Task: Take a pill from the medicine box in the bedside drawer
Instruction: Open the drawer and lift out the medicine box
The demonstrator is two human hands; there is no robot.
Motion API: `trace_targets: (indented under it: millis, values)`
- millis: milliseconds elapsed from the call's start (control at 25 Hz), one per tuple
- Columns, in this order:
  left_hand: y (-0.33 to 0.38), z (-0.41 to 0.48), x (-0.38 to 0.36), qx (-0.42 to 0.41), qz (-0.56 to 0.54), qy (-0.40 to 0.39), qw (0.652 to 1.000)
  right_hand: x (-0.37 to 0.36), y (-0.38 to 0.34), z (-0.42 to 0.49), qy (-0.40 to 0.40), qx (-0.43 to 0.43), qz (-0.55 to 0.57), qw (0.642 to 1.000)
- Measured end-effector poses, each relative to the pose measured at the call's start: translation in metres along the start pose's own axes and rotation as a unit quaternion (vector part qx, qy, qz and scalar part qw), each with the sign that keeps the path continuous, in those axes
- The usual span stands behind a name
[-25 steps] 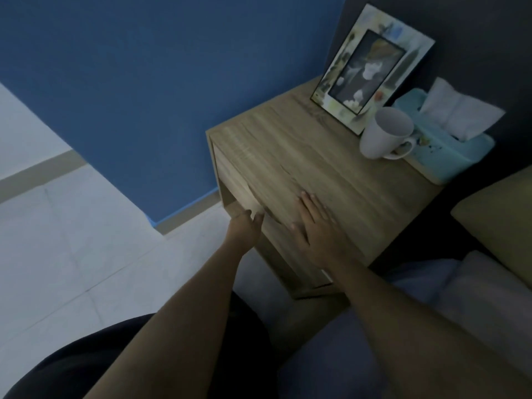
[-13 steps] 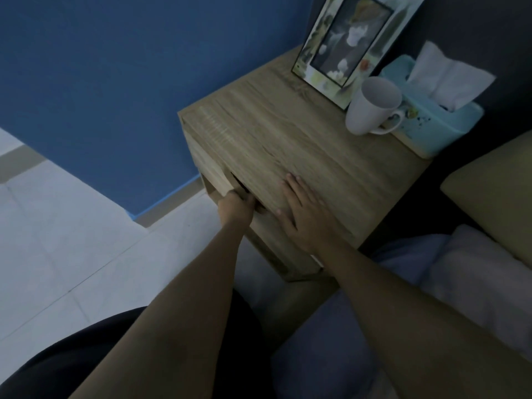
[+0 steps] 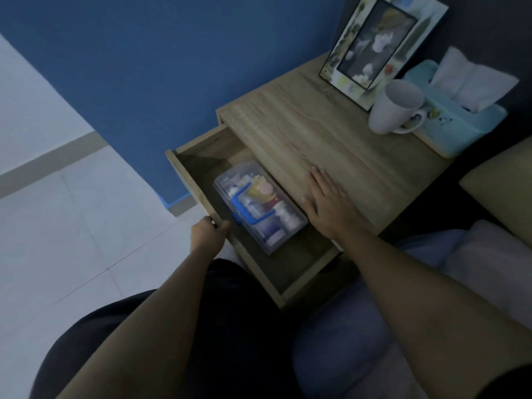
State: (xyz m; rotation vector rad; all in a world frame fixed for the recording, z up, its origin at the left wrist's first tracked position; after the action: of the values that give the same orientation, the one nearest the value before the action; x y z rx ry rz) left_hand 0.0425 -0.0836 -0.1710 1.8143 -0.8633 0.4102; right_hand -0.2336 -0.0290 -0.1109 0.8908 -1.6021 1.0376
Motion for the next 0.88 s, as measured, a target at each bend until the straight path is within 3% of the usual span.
trace_targets:
  millis: [240, 280, 360, 440, 480, 600, 680, 760, 840, 880]
  values:
    - [-0.028, -0.014, 0.017, 0.016, 0.025, -0.008, 1.000, 0.011, -0.014, -0.008, 0.040, -0.038, -0.054, 0.997]
    - [-0.026, -0.017, 0.022, 0.012, 0.041, 0.015, 0.999, 0.012, -0.020, -0.015, 0.064, -0.056, -0.041, 0.996]
    - [-0.012, -0.020, 0.044, -0.007, 0.043, 0.134, 0.990, 0.006, -0.043, -0.035, 0.092, -0.075, 0.012, 0.993]
    - [0.015, -0.012, 0.068, -0.081, 0.028, 0.236, 0.968, -0.011, -0.067, -0.055, 0.091, -0.096, 0.059, 0.989]
    - [0.032, -0.002, 0.072, -0.130, 0.032, 0.237, 0.962, -0.020, -0.076, -0.064, 0.089, -0.124, 0.079, 0.985]
    - [0.075, 0.036, 0.058, -0.246, 0.124, 0.106, 0.955, -0.048, -0.085, -0.083, 0.076, -0.255, 0.116, 0.957]
    - [0.087, 0.053, 0.039, -0.274, 0.204, 0.000, 0.940, -0.068, -0.079, -0.090, 0.026, -0.367, 0.154, 0.917]
    - [0.084, 0.068, 0.029, -0.255, 0.251, -0.057, 0.932, -0.088, -0.074, -0.092, -0.020, -0.449, 0.277, 0.849]
    - [0.073, 0.081, 0.023, -0.212, 0.240, -0.100, 0.942, -0.104, -0.075, -0.090, -0.042, -0.471, 0.421, 0.774]
    - [0.067, 0.086, 0.018, -0.191, 0.212, -0.128, 0.950, -0.108, -0.076, -0.089, -0.047, -0.468, 0.448, 0.760]
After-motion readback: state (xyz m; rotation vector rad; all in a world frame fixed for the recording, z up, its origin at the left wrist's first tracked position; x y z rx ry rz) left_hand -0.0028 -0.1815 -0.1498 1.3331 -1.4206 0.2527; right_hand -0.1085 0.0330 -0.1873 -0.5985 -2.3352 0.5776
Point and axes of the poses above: each hand's wrist, its own z-axis towards the middle knuckle, its own x-axis out of the back of the hand, y = z × x, the point moved 7 cm from there along z, towards the middle knuckle, and after that the axes turned 11 degrees about -x, right-handed, at the moved point
